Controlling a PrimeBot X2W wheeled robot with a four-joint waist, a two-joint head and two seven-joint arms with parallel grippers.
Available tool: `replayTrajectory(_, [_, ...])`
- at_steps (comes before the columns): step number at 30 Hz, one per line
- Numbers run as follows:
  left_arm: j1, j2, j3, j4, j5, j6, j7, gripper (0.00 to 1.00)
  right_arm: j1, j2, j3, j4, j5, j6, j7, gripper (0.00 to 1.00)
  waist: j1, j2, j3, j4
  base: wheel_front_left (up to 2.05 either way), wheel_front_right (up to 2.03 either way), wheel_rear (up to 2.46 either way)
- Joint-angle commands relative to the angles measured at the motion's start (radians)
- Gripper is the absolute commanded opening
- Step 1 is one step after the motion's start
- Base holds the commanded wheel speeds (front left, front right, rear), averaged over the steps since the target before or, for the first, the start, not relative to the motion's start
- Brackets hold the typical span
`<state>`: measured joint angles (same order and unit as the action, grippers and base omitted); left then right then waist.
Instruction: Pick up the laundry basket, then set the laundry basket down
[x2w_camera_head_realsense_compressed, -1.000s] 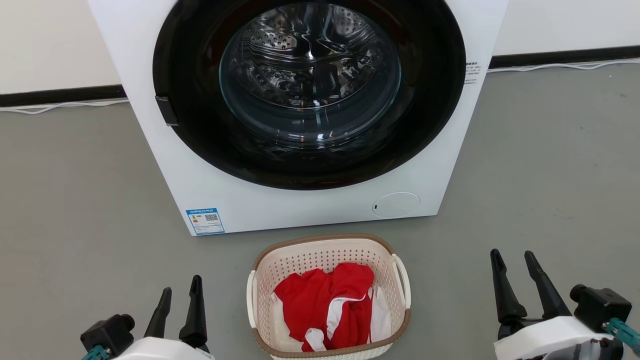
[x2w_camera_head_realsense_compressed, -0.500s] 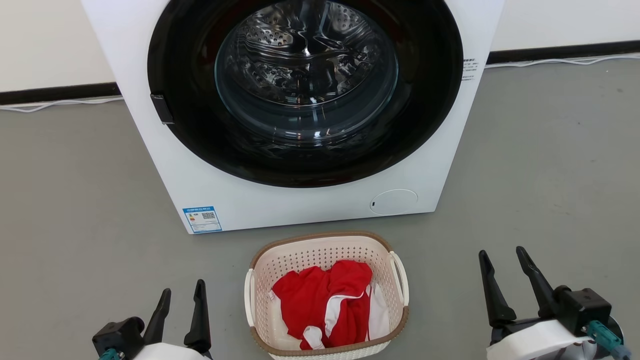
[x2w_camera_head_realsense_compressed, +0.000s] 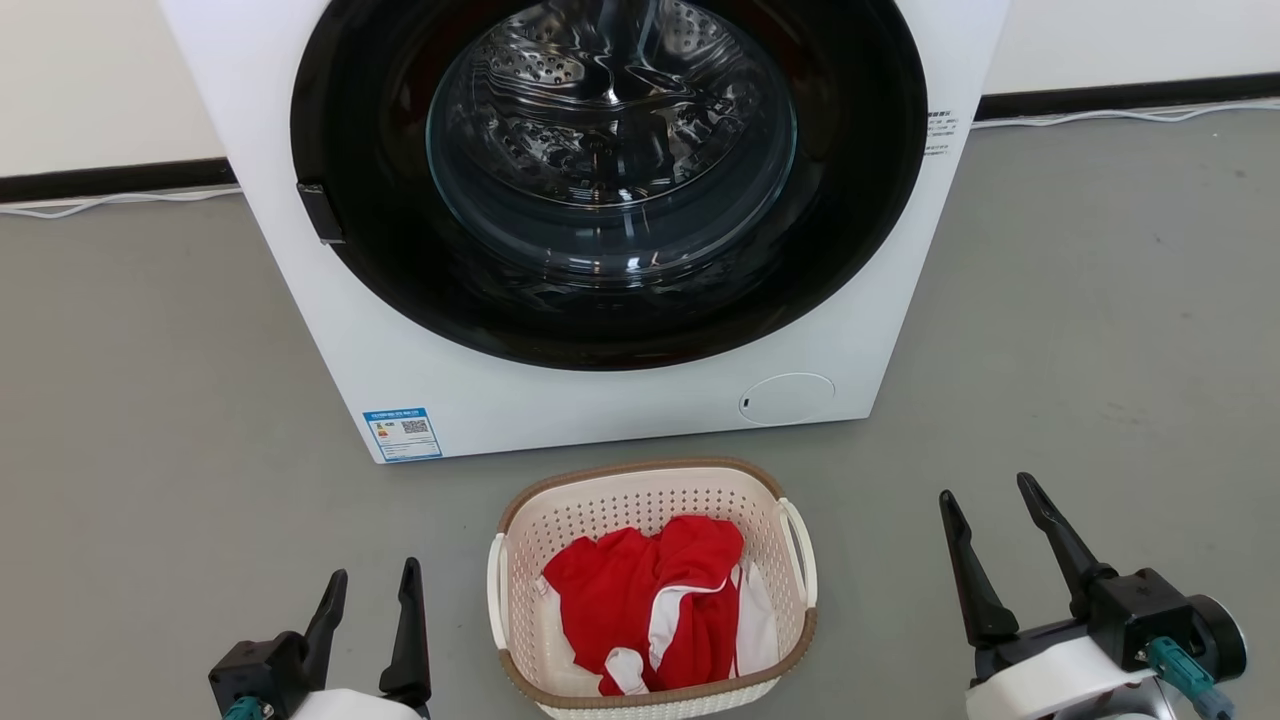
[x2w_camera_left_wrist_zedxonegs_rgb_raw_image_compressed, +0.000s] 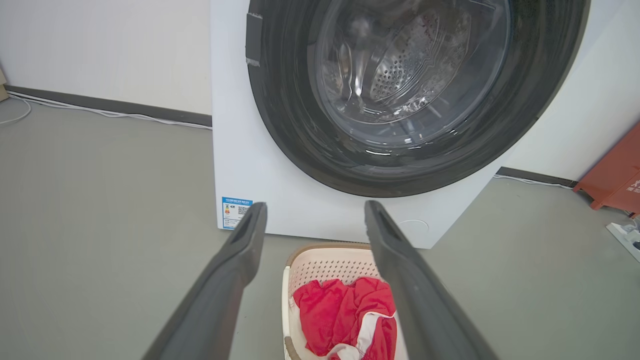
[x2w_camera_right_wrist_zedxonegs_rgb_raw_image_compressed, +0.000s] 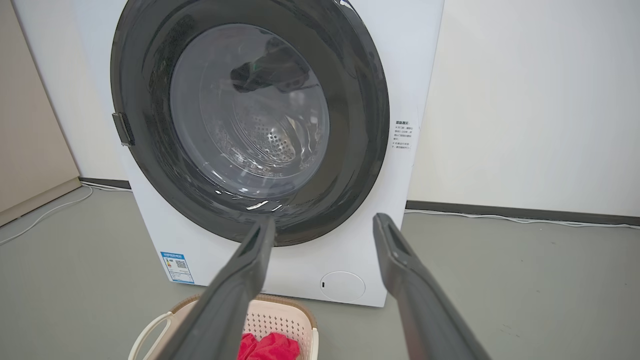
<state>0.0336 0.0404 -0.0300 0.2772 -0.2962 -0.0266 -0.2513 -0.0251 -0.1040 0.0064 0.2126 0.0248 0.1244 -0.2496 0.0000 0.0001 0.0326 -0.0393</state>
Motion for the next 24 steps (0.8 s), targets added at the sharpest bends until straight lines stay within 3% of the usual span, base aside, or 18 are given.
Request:
replayTrajectory(1, [-0.024, 0.01, 0.028, -0.028, 0.01, 0.006, -0.01, 1.0, -0.036, -0.011, 0.026, -0.024, -0.004, 0.006, -0.012, 1.0, 0.0, -0.0001, 0.001, 0.0, 0.0, 0.0, 0.0])
replayTrajectory(13, [-0.036, 0.01, 0.026, -0.024, 0.009, 0.006, -0.01, 1.0, -0.043, -0.011, 0.02, -0.026, -0.003, 0.006, -0.012, 1.0, 0.0, -0.0001, 0.018, 0.001, 0.0, 0.0, 0.0])
replayTrajectory(24, [-0.14, 0.01, 0.008, 0.005, 0.027, -0.005, -0.01, 1.0, -0.132, -0.017, 0.005, 0.029, 0.019, 0.006, -0.012, 1.0, 0.0, -0.0001, 0.157, 0.018, 0.0, 0.0, 0.0])
